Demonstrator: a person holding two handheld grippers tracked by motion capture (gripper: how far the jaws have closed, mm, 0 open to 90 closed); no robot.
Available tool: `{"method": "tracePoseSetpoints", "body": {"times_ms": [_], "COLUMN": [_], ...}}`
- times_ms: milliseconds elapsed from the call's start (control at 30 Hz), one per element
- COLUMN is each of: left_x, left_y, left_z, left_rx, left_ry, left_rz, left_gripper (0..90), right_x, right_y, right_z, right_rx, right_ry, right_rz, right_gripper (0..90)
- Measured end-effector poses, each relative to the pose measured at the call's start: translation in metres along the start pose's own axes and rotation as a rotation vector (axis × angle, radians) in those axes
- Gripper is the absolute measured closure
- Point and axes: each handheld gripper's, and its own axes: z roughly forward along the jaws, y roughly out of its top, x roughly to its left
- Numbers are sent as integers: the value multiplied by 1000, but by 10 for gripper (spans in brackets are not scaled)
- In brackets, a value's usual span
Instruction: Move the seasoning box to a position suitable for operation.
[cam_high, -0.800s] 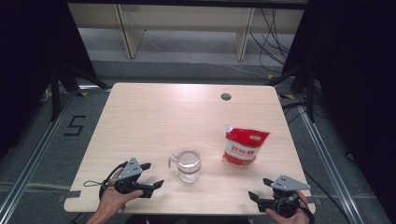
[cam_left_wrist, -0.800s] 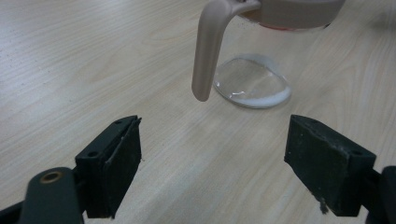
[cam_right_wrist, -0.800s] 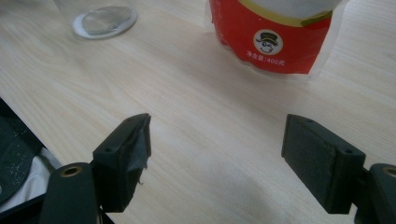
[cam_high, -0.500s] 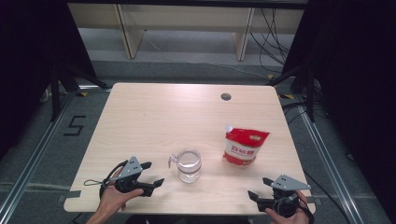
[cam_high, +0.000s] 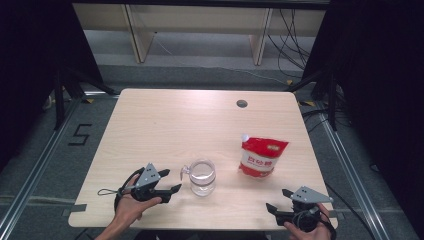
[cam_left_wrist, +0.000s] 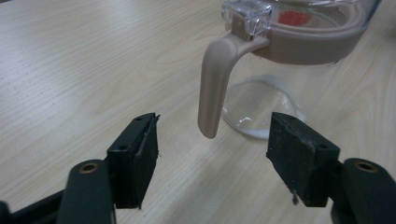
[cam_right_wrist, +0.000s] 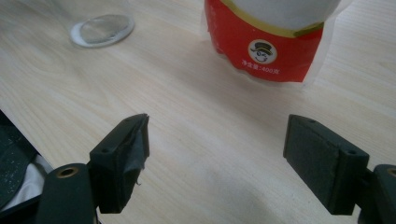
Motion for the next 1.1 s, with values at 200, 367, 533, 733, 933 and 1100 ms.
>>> {"method": "tracePoseSetpoints", "body": {"times_ms": [200,367,533,733,933,1100], "left_x": [-1,1,-2,1,0,-2], "left_y": [6,11,14,17,17,17], "left_z": [13,18,24,29,29,27], "left_rx": [7,-10,-30,-28,-19,-13], "left_ry": [0,-11,-19,-17,-19,-18], "left_rz": [26,35,6,18,38,62], "left_gripper": [436,548,669,712,755,758], "right_x": [0,1,3,2,2,1], "right_y": [0,0,0,0,1,0], "right_z": [1,1,2,3,5,5], "right_rx": [0,6,20,10,13,13], "right_ry": [6,4,18,10,36,37], "right_rz": [-8,-4,4,-8,-22,-23], "right_gripper": [235,236,241,242,247,249]}}
